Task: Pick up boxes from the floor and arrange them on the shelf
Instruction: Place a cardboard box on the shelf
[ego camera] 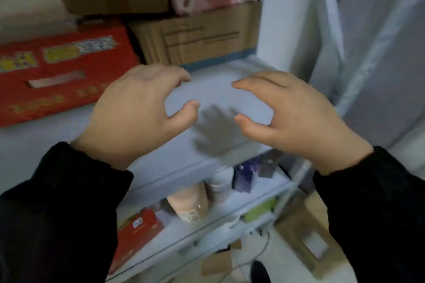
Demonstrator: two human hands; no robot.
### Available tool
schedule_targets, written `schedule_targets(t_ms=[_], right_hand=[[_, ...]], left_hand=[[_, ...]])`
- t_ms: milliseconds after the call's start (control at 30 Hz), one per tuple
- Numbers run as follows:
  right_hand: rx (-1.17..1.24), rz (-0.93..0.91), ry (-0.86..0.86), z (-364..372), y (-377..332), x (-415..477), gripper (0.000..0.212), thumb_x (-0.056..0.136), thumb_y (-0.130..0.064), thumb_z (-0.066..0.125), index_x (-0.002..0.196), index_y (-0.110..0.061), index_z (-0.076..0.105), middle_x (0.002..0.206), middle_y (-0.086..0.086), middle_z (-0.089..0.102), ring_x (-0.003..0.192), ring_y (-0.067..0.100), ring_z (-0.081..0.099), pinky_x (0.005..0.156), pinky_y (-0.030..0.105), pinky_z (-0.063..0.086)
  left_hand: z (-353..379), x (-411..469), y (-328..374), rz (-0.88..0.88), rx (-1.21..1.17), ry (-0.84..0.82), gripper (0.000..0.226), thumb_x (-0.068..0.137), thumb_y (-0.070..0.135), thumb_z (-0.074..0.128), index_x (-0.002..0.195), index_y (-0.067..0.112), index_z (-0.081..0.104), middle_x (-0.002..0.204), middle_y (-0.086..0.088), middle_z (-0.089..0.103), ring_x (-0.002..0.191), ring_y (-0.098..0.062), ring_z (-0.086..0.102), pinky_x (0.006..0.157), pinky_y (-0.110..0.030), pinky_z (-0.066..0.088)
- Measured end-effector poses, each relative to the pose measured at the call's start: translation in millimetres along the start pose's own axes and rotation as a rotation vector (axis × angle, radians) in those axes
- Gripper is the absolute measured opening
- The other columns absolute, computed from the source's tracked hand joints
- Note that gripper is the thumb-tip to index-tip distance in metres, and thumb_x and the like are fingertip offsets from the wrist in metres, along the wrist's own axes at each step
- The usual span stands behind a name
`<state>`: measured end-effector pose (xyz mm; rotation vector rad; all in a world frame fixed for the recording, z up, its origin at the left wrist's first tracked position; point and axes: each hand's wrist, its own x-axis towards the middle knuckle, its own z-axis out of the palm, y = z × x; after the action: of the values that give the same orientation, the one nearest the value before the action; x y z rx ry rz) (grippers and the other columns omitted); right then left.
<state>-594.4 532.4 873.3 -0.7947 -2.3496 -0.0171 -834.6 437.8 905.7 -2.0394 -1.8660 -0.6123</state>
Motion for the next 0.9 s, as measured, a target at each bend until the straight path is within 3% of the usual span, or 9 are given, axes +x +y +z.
schedule_targets(t_ms=[200,333,467,600,700,900], right_hand=[[-0.312,0.560,-0.039,-68.6,1.7,-200.4,0.078,0.083,-0.062,0.054,0.148,-0.019,0.054,0.150,0.015,0.053,0.145,0.035,0.044,0.115,0.051,0.040],[-0.502,0.990,-0.030,-135.1,-25.9,-350.3,0.084,0.080,-0.066,0.050,0.152,-0.023,0.047,0.155,0.014,0.049,0.150,0.034,0.036,0.118,0.048,0.033],[-0.618,1.385,0.034,-185.5,-82.9,-498.6,0.083,0.082,-0.065,0.049,0.152,-0.020,0.048,0.154,0.016,0.048,0.149,0.038,0.036,0.118,0.055,0.034],[-0.677,1.671,0.098,-210.0,-147.9,-610.6,0.083,0.081,-0.064,0.049,0.151,-0.021,0.048,0.155,0.016,0.048,0.149,0.038,0.036,0.117,0.057,0.035],[-0.687,1.898,0.126,-229.6,-203.6,-689.8,0.085,0.080,-0.066,0.046,0.151,-0.020,0.048,0.156,0.015,0.046,0.149,0.037,0.035,0.119,0.054,0.033],[-0.720,2.200,0.210,-262.6,-275.4,-788.5,0.083,0.081,-0.067,0.045,0.150,-0.021,0.048,0.155,0.013,0.047,0.150,0.034,0.033,0.119,0.053,0.033]], left_hand=[[79.7,2.2,154.6,0.502,-0.194,-0.144,0.060,0.087,0.052,0.050,0.131,0.013,0.063,0.118,-0.012,0.068,0.113,-0.037,0.059,0.099,-0.045,0.043],[110.1,-26.2,302.8,0.833,-0.350,-0.209,0.060,0.088,0.051,0.049,0.130,0.011,0.063,0.116,-0.014,0.067,0.112,-0.037,0.058,0.098,-0.045,0.042],[119.8,-94.4,460.8,1.141,-0.480,-0.349,0.062,0.088,0.054,0.046,0.133,0.014,0.061,0.123,-0.011,0.065,0.119,-0.035,0.056,0.100,-0.046,0.043],[120.4,-173.2,581.8,1.408,-0.557,-0.412,0.062,0.091,0.055,0.045,0.136,0.015,0.058,0.123,-0.010,0.065,0.118,-0.032,0.055,0.100,-0.040,0.040],[110.4,-248.0,669.6,1.577,-0.610,-0.470,0.061,0.090,0.055,0.045,0.135,0.016,0.059,0.122,-0.008,0.065,0.118,-0.031,0.056,0.097,-0.043,0.045],[89.8,-358.5,784.9,1.805,-0.664,-0.583,0.060,0.088,0.054,0.045,0.133,0.017,0.061,0.120,-0.006,0.066,0.116,-0.033,0.057,0.089,-0.044,0.049]])
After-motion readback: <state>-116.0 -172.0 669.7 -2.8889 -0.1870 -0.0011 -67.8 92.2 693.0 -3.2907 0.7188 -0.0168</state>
